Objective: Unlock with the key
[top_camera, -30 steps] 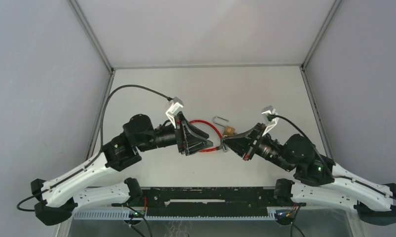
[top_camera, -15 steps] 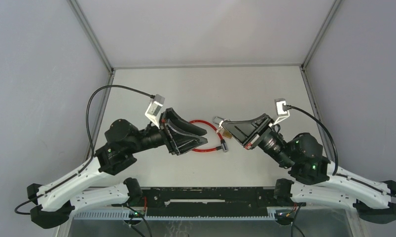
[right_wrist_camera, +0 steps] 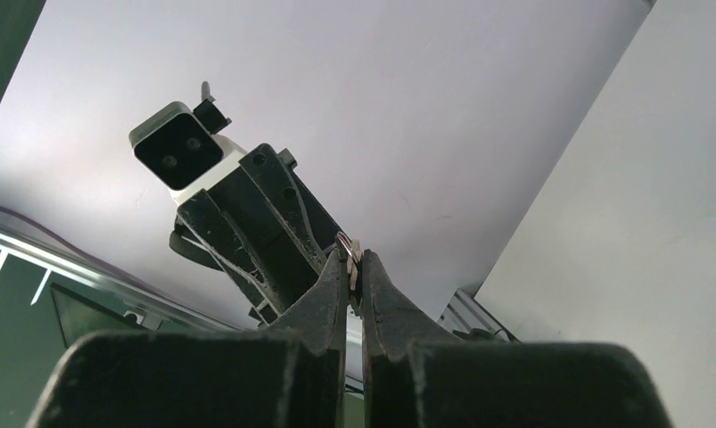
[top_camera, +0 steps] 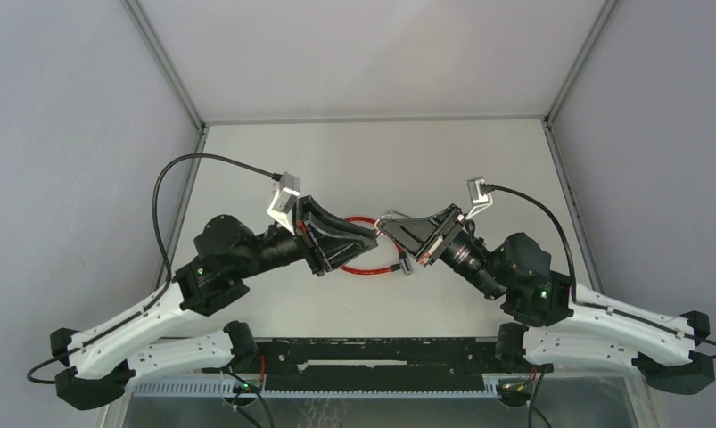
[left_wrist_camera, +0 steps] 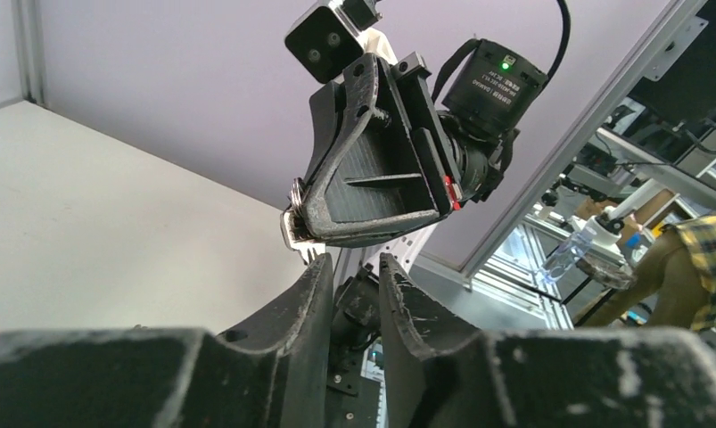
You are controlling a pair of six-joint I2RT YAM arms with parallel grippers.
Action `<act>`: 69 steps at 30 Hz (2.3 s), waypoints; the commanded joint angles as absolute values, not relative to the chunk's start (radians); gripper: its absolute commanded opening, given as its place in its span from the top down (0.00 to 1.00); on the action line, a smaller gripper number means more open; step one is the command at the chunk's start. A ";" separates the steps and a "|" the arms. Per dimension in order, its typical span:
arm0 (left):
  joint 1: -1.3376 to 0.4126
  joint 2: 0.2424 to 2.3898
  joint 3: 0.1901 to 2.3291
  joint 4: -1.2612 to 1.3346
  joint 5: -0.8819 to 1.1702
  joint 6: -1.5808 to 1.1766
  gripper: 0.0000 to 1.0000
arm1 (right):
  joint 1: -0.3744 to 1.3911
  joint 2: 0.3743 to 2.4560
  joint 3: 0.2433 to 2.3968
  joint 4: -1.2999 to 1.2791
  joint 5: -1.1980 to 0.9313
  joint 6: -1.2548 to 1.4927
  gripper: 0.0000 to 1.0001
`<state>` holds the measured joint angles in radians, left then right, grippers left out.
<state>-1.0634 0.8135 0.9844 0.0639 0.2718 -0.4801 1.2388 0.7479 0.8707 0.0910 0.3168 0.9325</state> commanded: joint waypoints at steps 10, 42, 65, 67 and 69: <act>-1.075 0.821 1.023 -0.017 0.133 -0.402 0.70 | 1.251 0.721 0.918 0.111 0.321 0.988 1.00; -1.081 0.823 0.904 0.311 0.191 -0.605 0.47 | 1.249 0.615 0.917 0.064 0.322 0.968 1.00; -1.080 0.849 0.890 0.412 0.181 -0.764 0.58 | 1.267 0.649 0.917 0.153 0.265 0.946 1.00; -1.081 0.847 0.889 0.403 0.179 -0.765 0.58 | 1.274 0.650 0.918 0.154 0.273 0.942 1.00; -1.080 0.842 0.886 0.403 0.177 -0.767 0.58 | 1.280 0.652 0.917 0.156 0.277 0.940 1.00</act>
<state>-1.0843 0.8570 0.8989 0.3958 0.1986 -0.7532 1.2606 0.6476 0.8783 0.1078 0.2771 0.9516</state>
